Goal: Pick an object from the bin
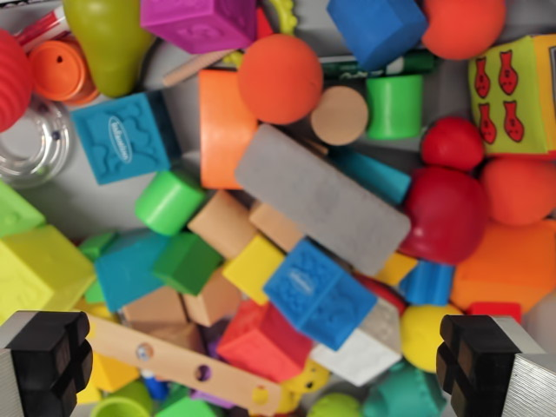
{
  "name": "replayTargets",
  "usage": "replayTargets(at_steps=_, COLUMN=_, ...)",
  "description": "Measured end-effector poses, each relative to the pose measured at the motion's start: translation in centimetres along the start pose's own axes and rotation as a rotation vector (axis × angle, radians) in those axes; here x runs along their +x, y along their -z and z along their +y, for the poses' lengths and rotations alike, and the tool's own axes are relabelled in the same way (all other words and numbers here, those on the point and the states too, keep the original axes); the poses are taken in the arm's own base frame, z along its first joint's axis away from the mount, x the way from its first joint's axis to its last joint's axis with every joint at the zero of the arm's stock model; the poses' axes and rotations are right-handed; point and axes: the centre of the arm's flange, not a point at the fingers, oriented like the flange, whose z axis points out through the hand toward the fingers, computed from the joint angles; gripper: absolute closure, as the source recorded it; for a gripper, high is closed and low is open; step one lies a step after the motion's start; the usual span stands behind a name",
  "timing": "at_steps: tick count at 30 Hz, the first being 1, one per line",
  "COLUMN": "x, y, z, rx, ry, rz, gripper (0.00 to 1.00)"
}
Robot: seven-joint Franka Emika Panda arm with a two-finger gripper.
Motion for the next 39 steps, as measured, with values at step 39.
replayTargets(at_steps=39, x=-4.0, y=-10.7, z=-5.4, rx=0.002, ry=0.085, rz=-0.017, gripper=0.00)
